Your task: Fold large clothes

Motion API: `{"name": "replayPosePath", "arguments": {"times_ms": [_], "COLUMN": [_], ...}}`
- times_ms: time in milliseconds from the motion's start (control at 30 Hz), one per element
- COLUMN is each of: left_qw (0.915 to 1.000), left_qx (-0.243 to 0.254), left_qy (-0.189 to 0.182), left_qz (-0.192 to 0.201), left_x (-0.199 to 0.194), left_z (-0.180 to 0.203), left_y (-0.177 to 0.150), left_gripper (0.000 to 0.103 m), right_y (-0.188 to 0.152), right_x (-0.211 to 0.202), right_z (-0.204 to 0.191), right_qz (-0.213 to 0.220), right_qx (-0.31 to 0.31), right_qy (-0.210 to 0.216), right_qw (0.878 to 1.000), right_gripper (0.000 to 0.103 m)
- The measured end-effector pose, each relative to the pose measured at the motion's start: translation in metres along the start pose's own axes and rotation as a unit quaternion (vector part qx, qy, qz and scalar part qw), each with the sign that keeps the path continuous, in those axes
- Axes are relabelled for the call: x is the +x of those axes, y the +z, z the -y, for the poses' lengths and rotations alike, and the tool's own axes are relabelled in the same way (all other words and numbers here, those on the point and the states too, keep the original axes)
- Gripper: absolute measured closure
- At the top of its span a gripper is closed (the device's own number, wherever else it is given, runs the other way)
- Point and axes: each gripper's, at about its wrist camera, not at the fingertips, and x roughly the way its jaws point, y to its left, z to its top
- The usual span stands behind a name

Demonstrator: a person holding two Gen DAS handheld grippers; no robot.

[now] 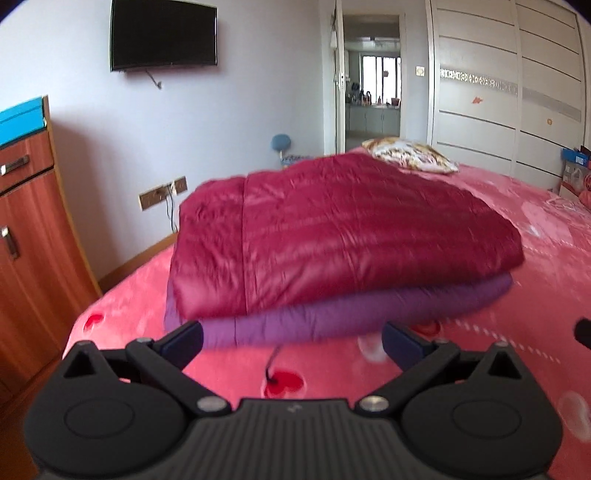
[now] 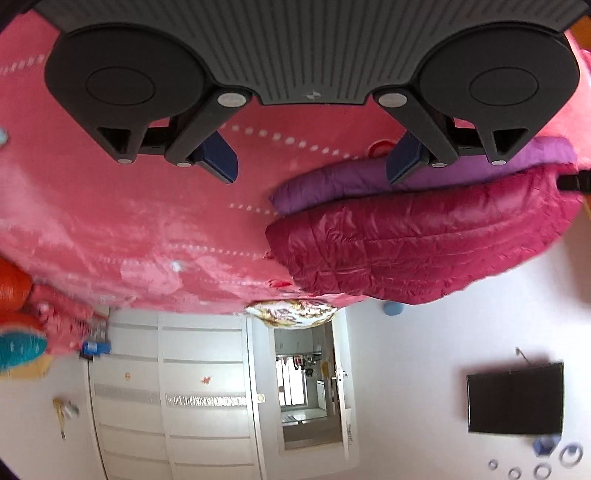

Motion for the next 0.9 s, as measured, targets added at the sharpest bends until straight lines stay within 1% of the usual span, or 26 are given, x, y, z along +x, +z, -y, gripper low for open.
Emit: {"name": "replayPosePath", "arguments": {"times_ms": [100,233,267,333,433,600,767,900], "left_qw": [1.0000,0.9998,0.9998,0.9998,0.9997,0.9994,0.9986,0.9986], "left_qx": [0.002,0.017,0.018,0.018,0.014,0.013,0.019,0.011], "left_qy": [0.003,0.011,0.012,0.012,0.015,0.022,0.030,0.030], "left_qz": [-0.007,-0.006,-0.005,-0.001,0.010,0.025,0.038,0.042], "left_x": [-0.019,-0.040,-0.044,-0.052,-0.063,-0.075,-0.081,-0.083], "left_z": [0.004,0.010,0.010,0.009,0.007,0.007,0.010,0.007], "left_y": [-0.010,-0.017,-0.018,-0.019,-0.019,-0.019,-0.022,-0.022], "left_gripper": [0.001,0.001,0.001,0.001,0.001,0.001,0.001,0.001], "right_y": [-0.003,-0.004,-0.010,-0.012,-0.014,-0.015,-0.017,-0.018], "right_x": [-0.001,-0.011,-0.009,-0.009,-0.018,-0.029,-0.032,-0.034], "right_z": [-0.001,-0.004,-0.006,-0.011,-0.017,-0.026,-0.034,-0.038], "right_qz": [-0.004,-0.007,-0.009,-0.014,-0.008,0.005,0.006,0.010], "right_qx": [0.003,0.008,0.005,-0.007,-0.019,-0.034,-0.043,-0.053], "right_qy": [0.008,0.023,0.022,0.022,0.028,0.031,0.038,0.047], "right_qw": [1.000,1.000,1.000,1.000,0.999,0.999,0.998,0.997], "right_gripper": [0.000,0.000,0.000,0.000,0.000,0.000,0.000,0.000]}}
